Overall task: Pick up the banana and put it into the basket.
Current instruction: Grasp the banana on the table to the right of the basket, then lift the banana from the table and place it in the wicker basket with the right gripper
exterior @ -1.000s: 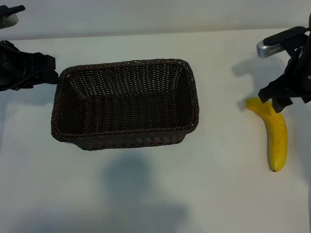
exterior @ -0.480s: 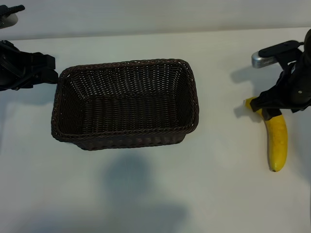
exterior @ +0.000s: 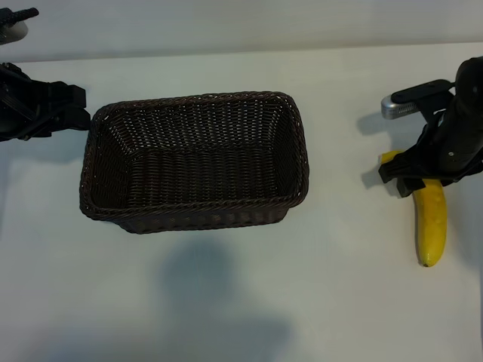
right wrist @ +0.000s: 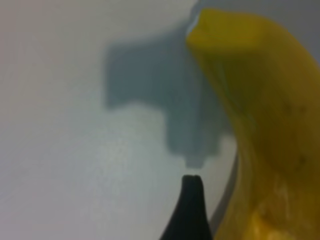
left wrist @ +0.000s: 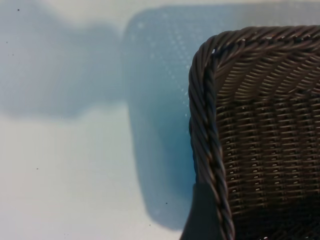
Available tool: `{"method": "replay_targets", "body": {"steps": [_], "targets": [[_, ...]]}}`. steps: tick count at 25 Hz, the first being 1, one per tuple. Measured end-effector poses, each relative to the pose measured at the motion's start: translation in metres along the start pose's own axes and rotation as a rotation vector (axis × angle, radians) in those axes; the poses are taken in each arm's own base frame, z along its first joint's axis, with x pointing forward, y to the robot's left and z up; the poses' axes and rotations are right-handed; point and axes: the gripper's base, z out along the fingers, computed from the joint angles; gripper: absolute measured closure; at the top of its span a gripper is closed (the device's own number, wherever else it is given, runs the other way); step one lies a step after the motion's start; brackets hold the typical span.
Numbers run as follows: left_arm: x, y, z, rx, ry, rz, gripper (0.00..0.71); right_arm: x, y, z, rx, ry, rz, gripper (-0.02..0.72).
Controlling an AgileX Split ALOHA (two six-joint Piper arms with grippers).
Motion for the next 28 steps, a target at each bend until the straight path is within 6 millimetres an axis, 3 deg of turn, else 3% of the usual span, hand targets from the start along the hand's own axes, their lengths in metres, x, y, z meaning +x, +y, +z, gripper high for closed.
{"method": "replay_targets", "body": {"steps": [4,8,28], "targets": [[0.0,0.0,0.0,0.0,0.0,0.0,0.12,0.0009,0.0005,0.0081,-0.006,0.021,0.007,0.134],[0.0,0.0,0.0,0.0,0.0,0.0,0.12,0.001,0.0005,0.0085,-0.006,0.022,0.008,0.292],[0.0002,0.0,0.0,0.0,0.002,0.003,0.12,0.0014,0.0005,0.0075,-0.007,0.039,0.013,0.291]]}}
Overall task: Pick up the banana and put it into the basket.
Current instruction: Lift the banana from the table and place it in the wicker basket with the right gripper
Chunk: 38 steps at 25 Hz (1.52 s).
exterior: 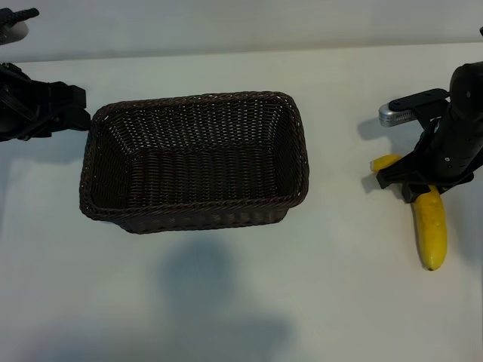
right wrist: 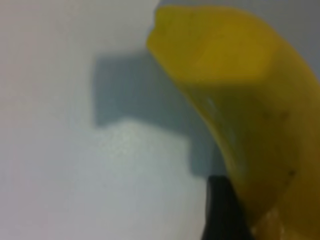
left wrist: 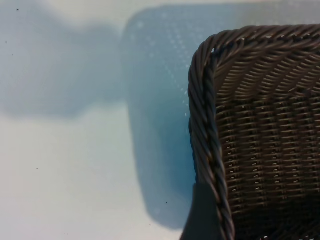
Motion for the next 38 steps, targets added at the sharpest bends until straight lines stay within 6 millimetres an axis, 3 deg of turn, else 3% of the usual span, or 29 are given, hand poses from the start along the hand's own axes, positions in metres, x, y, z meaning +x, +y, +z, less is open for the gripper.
{"method": "replay_targets", "body": {"steps": [4,10,14,25,34,38], "targets": [[0.0,0.0,0.0,0.0,0.001,0.0,0.12,-0.008,0.0,-0.012,-0.001,0.001,0.0,0.291],[0.001,0.0,0.0,0.001,0.006,0.0,0.121,-0.026,0.0,-0.056,-0.001,-0.087,-0.001,0.291],[0.001,0.0,0.0,0.002,0.007,0.0,0.121,-0.032,0.0,-0.072,-0.001,-0.1,-0.002,0.291],[0.001,0.0,0.0,0.002,0.01,-0.002,0.121,-0.033,0.0,-0.078,0.005,-0.081,-0.015,0.291],[0.001,0.0,0.0,0.002,0.01,-0.002,0.121,-0.031,0.003,-0.078,-0.013,-0.061,-0.467,0.291],[0.001,0.0,0.0,0.002,0.01,-0.002,0.121,-0.031,0.008,-0.078,-0.057,-0.076,-0.486,0.291]]}}
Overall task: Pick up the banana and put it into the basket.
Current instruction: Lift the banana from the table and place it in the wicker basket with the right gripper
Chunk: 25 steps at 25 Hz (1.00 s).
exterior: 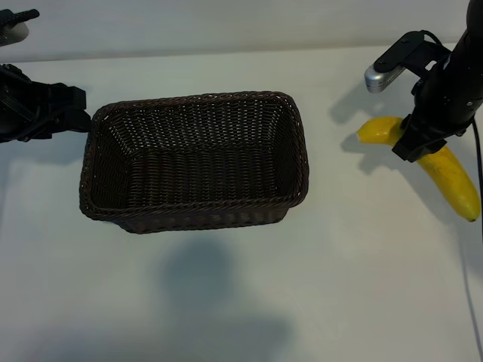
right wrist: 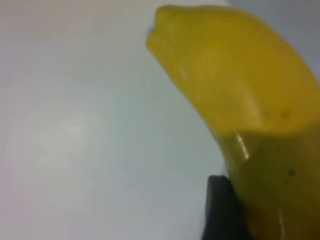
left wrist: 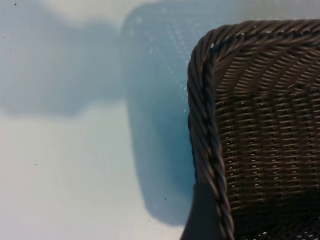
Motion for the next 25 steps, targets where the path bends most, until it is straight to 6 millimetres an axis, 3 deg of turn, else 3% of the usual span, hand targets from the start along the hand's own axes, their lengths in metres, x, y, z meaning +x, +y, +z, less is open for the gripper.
{"method": "replay_targets", "body": {"steps": [7,14,21,25], "targets": [[0.0,0.0,0.0,0.0,0.0,0.0,0.121,-0.015,-0.001,-0.016,-0.03,-0.075,0.123,0.291],[0.0,0.0,0.0,0.0,0.001,0.0,0.121,-0.03,-0.001,-0.04,-0.031,-0.104,0.122,0.291],[0.0,0.0,0.0,0.002,0.003,0.002,0.121,-0.041,0.016,-0.043,-0.042,-0.115,0.076,0.291],[0.0,0.0,0.0,0.003,0.003,0.001,0.122,-0.05,0.037,-0.041,-0.052,-0.125,0.032,0.291]]}}
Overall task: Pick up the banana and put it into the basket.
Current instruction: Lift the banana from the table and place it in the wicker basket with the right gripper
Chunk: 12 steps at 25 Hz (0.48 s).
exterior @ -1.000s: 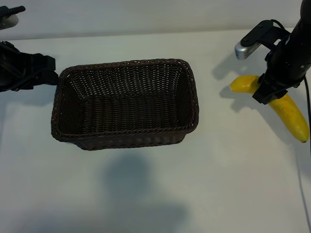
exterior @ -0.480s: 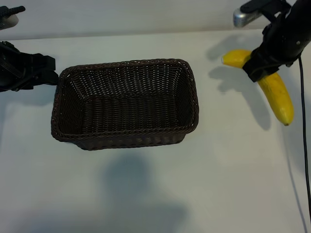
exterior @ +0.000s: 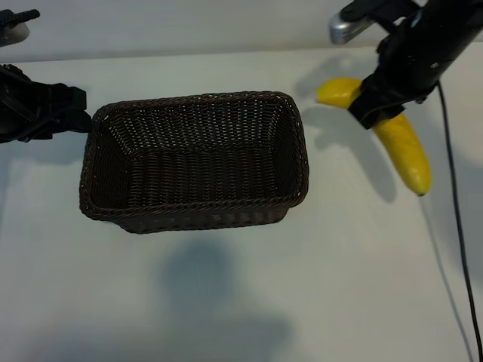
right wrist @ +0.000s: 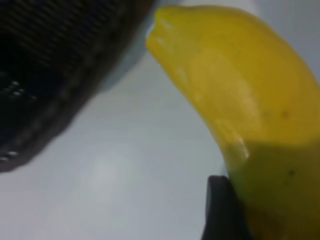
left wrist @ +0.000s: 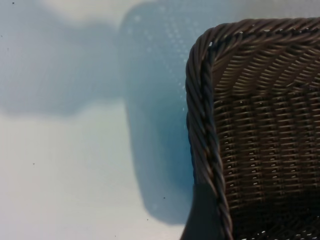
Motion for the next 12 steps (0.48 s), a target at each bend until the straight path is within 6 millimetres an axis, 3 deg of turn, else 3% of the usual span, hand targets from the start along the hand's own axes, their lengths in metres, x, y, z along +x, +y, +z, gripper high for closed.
{"method": "replay_targets", "body": {"steps": [5,12], "targets": [[0.0,0.0,0.0,0.001,0.003,0.0,0.122,-0.009,0.024,0.003,-0.018,-0.018,-0.047,0.291],[0.001,0.0,0.0,0.002,0.007,-0.001,0.122,-0.015,0.032,0.001,-0.019,-0.04,-0.003,0.291]]}}
